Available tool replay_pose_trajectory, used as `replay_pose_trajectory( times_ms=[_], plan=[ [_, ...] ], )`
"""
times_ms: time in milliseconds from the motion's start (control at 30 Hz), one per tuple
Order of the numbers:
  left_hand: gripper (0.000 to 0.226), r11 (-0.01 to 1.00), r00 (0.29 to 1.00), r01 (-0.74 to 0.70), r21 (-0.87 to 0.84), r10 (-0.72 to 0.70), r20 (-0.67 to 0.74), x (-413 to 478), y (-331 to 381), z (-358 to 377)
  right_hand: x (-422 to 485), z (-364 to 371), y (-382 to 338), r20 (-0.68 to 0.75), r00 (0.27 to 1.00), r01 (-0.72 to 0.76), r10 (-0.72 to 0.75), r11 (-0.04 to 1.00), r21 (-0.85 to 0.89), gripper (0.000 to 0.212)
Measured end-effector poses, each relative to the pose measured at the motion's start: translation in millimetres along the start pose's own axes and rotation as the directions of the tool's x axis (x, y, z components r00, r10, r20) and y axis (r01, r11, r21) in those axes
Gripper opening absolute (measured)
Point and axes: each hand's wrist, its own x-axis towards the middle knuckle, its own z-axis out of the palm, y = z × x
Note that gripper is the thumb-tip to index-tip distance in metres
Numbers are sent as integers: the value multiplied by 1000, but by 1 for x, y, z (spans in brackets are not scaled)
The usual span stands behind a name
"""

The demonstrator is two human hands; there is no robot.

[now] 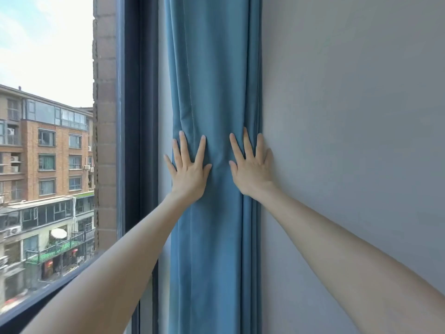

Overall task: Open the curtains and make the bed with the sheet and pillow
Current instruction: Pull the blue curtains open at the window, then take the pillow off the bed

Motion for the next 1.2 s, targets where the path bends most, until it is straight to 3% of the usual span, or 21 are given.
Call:
replay_pose_trajectory(
  times_ms=[67, 200, 300, 400, 633, 967, 1200],
  plan=[
    [70, 996, 996, -65, 62, 60, 71, -29, -9, 4, -30, 13, -2, 81, 996, 39, -42, 999, 34, 69],
    [75, 995, 934, -80, 52, 57, 354, -116, -22, 15, -105, 26, -13, 341, 938, 26, -57, 995, 94, 72],
    [76, 999, 827, -26, -35, 41, 561, -179, -29, 17, -159, 28, -17, 607, 794, -30, -17, 997, 68, 74],
    [78, 997, 771, 34, -72, 20, 637, -217, -28, -1, -201, 14, -18, 722, 692, -67, 16, 997, 42, 78],
    [64, 957, 808, 192, -218, -28, 589, -245, 3, -63, -245, -50, -30, 481, 874, -164, 62, 971, 173, 49],
    [51, 886, 897, 248, -392, -57, 439, -269, 65, -138, -290, -150, -15, 446, 892, -246, 78, 910, 333, 35],
    [46, 820, 884, 269, -506, -1, 468, -296, 124, -192, -340, -231, 23, 419, 897, -300, 144, 894, 334, 37]
  ],
)
